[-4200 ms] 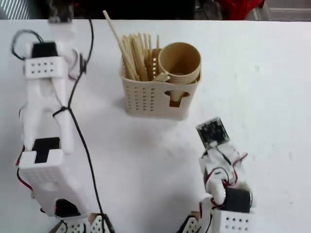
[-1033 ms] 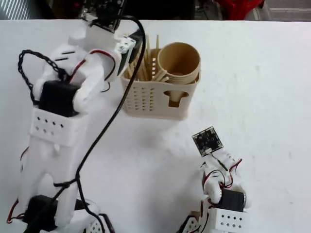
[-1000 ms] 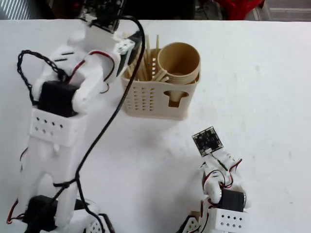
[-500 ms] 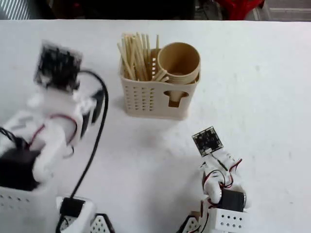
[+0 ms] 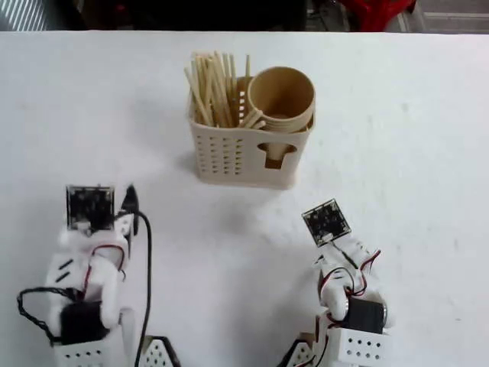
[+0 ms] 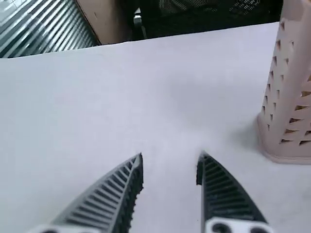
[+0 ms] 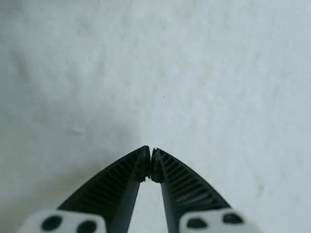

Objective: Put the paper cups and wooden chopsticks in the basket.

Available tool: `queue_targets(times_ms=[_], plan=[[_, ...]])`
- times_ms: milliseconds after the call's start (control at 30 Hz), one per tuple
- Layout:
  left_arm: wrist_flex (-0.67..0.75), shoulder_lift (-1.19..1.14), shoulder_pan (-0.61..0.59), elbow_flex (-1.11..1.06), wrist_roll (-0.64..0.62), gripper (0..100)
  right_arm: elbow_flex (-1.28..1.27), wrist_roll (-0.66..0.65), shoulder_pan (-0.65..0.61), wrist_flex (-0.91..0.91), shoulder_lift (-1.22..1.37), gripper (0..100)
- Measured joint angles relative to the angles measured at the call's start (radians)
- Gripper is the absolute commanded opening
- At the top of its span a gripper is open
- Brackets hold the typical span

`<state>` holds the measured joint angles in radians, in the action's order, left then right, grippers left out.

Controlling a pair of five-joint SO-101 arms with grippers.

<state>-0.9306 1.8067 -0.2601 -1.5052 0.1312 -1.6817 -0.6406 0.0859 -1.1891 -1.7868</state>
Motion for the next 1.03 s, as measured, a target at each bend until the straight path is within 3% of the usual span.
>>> queue_targets(times_ms=[167,300,733,1033], plan=[[0.077,-0.02,-0.008,-0.178,0.0,19,0.0,0.0,0.0,0.0,0.0,2.3],[0.061,-0.02,-0.011,-0.19,0.0,19,0.0,0.0,0.0,0.0,0.0,2.3],[-0.308,-0.018,-0.011,-0.19,0.0,19,0.0,0.0,0.0,0.0,0.0,2.3],[-0.339,-0.015,-0.011,-0.19,0.0,19,0.0,0.0,0.0,0.0,0.0,2.3]])
